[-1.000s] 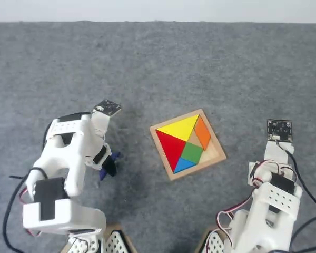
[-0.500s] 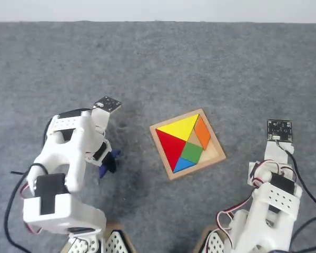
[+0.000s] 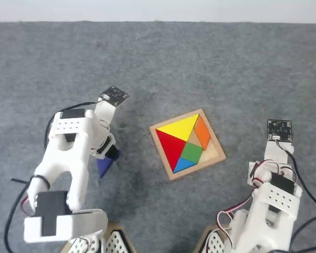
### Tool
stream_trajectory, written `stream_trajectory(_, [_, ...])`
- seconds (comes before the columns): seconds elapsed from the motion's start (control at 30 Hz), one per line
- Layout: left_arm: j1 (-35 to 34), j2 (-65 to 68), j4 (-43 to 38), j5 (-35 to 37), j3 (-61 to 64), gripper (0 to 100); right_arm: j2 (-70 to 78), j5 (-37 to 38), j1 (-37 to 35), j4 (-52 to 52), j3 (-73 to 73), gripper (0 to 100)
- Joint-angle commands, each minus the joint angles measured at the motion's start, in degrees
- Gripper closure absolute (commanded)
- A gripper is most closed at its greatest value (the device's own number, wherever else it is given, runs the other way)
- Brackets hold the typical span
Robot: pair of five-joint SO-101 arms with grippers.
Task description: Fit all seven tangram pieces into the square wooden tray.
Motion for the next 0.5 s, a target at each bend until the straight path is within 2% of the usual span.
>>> stream_trajectory(0.0, [0.3,2.8,0.4,-0.4,-0.7,75,-1.5,0.7,-0.4,-0.9,-0.9,99.0])
stream_trajectory(0.47, [-1.9,5.5,1.8,-1.5,-0.2,78,-1.5,0.7,-0.4,-0.9,-0.9,99.0])
